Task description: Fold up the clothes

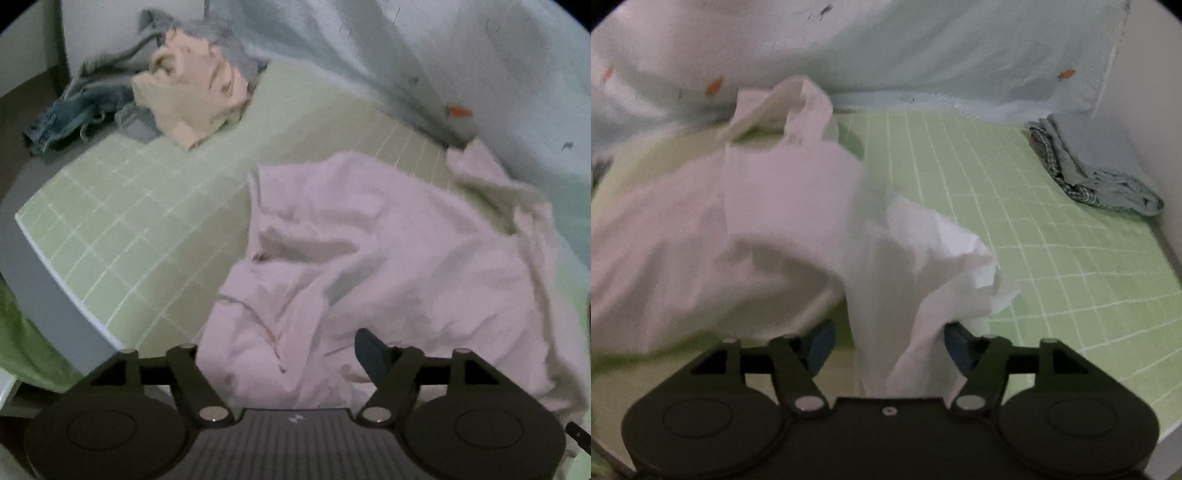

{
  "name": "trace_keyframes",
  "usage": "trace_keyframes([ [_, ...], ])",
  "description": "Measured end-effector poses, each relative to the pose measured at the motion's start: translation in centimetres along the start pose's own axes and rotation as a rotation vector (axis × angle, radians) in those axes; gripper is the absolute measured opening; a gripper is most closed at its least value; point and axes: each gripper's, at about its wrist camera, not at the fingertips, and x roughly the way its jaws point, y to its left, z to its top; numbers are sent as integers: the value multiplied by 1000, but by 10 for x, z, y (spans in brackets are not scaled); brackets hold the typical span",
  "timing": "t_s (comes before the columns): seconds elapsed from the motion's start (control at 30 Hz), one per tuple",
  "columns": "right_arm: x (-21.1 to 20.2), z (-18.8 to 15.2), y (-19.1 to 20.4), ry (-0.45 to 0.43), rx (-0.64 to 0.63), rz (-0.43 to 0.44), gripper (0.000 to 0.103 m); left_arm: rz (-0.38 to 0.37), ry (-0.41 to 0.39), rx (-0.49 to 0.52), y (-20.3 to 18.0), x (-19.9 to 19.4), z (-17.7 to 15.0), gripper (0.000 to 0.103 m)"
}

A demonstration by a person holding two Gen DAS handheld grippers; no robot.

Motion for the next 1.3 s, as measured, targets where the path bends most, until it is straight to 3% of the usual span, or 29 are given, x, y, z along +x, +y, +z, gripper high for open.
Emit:
trace_keyframes([
  [0.3, 20, -18, -8, 98, 43, -70, 71, 56, 91, -7, 2, 36, -4, 74],
  [0.37, 22, -18, -7, 99, 48, -61, 69, 67, 108, -18, 4, 45, -3, 59],
  [0.4, 23, -18, -5, 99, 47, -57, 68, 64, 113, -27, 6, 49, -1, 43],
  [0.43, 25, -18, -3, 101, 50, -52, 60, 44, 116, -43, 7, 54, 3, 25],
  [0.47, 26, -18, -2, 103, 54, -47, 48, 20, 120, -60, 8, 58, 6, 19],
  [0.6, 28, -14, 2, 104, 110, -11, 17, 91, 77, 32, -14, 75, 23, 15],
  [0.8, 23, -9, 6, 63, 145, -48, 10, 147, 26, 75, -22, 103, 71, 14],
  [0.93, 23, -2, -4, 20, 167, -100, 9, 188, -52, 97, -28, 121, 128, 13],
  [1.1, 7, 22, -29, -105, 201, -193, 8, 140, -252, 107, -52, 92, 198, 13],
  [1.23, -25, 43, -67, -244, 244, -328, 6, 99, -374, 132, -73, 58, 207, 13],
  [1.3, -38, 45, -92, -275, 298, -345, 6, 92, -417, 151, -75, 42, 193, 13],
])
